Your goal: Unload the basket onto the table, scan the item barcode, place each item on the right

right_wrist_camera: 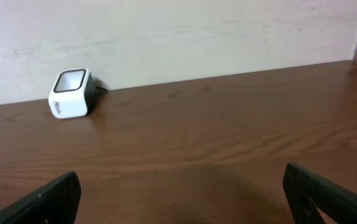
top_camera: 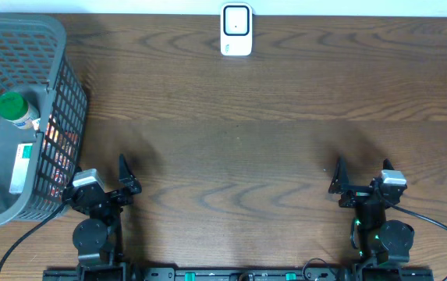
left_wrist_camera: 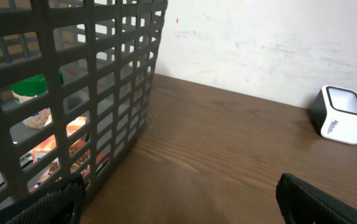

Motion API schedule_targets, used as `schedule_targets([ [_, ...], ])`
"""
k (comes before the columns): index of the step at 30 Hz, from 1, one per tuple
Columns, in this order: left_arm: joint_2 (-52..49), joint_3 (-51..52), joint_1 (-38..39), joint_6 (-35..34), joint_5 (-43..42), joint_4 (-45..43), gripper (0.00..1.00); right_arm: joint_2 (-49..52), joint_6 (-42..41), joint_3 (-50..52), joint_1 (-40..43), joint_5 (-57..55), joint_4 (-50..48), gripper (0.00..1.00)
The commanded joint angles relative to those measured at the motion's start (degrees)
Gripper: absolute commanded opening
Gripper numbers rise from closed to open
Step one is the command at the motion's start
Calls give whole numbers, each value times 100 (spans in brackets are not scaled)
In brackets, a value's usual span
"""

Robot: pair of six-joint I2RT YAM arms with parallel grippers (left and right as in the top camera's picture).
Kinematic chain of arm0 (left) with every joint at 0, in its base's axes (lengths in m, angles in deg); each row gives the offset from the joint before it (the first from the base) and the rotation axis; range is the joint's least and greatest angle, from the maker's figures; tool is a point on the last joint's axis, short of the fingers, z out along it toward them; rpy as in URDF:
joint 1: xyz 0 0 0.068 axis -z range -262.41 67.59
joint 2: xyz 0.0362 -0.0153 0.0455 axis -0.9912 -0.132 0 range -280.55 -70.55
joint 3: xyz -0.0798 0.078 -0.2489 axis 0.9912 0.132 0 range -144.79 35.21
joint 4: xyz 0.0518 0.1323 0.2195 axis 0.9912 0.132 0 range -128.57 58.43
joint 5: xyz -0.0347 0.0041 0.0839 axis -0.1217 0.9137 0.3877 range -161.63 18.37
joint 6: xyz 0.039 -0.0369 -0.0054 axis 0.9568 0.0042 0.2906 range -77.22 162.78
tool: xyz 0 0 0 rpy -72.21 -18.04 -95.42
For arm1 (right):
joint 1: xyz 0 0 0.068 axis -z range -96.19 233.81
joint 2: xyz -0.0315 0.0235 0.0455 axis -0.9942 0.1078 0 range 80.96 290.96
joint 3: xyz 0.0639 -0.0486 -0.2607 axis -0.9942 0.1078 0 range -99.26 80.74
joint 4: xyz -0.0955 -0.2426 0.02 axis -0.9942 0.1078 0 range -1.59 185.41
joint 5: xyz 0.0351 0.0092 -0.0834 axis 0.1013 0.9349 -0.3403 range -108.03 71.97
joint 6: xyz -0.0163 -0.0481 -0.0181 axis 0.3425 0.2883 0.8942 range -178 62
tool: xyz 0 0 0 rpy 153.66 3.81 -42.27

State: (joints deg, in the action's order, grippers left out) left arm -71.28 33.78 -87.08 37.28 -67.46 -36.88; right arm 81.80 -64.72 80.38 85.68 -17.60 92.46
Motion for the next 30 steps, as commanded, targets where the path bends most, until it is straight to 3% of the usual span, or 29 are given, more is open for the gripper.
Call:
schedule_targets([
  [1,39,120,-7,94,-33,210,98,-35,79,7,-4,-11,24,99],
  [30,39,120,-7,94,-33,210,98,-35,79,7,-4,-11,24,99],
])
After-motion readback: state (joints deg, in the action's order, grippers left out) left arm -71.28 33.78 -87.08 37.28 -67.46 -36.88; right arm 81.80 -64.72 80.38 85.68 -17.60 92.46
